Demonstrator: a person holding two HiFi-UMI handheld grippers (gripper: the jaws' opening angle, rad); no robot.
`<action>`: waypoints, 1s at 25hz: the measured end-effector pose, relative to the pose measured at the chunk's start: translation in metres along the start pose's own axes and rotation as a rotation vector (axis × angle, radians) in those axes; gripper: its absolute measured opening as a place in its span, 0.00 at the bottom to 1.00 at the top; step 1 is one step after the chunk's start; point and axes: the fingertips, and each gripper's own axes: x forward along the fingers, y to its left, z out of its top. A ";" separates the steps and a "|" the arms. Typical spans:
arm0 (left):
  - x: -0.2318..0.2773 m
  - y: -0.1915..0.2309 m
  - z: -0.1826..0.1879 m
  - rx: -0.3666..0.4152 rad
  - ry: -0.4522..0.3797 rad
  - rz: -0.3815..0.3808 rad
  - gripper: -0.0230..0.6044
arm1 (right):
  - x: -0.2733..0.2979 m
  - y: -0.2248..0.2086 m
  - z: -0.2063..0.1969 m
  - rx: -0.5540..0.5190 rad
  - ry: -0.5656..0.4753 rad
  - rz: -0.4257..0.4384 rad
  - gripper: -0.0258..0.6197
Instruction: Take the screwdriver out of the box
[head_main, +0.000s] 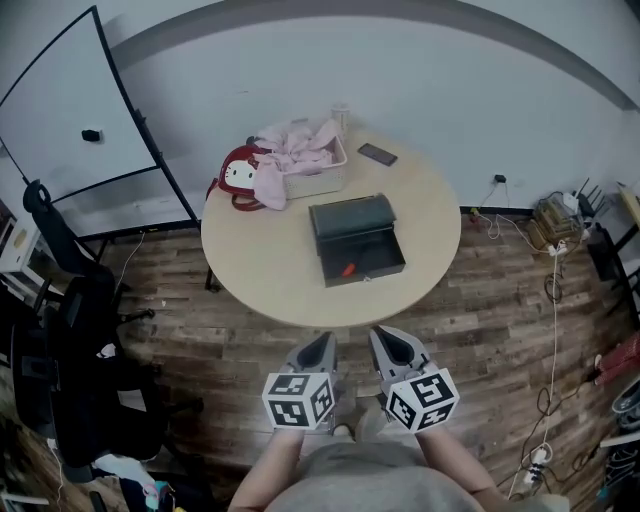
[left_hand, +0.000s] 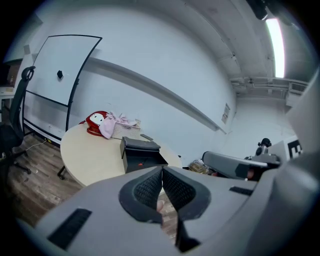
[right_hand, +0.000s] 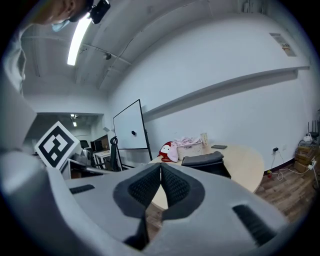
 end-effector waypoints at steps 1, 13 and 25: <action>0.005 0.002 0.001 -0.001 0.004 0.002 0.04 | 0.002 -0.005 0.000 0.004 0.002 -0.006 0.04; 0.096 0.021 0.031 0.000 0.027 0.020 0.04 | 0.071 -0.086 0.030 -0.019 0.004 -0.003 0.04; 0.180 0.047 0.050 -0.012 0.088 0.085 0.04 | 0.139 -0.153 0.048 -0.034 0.045 0.074 0.04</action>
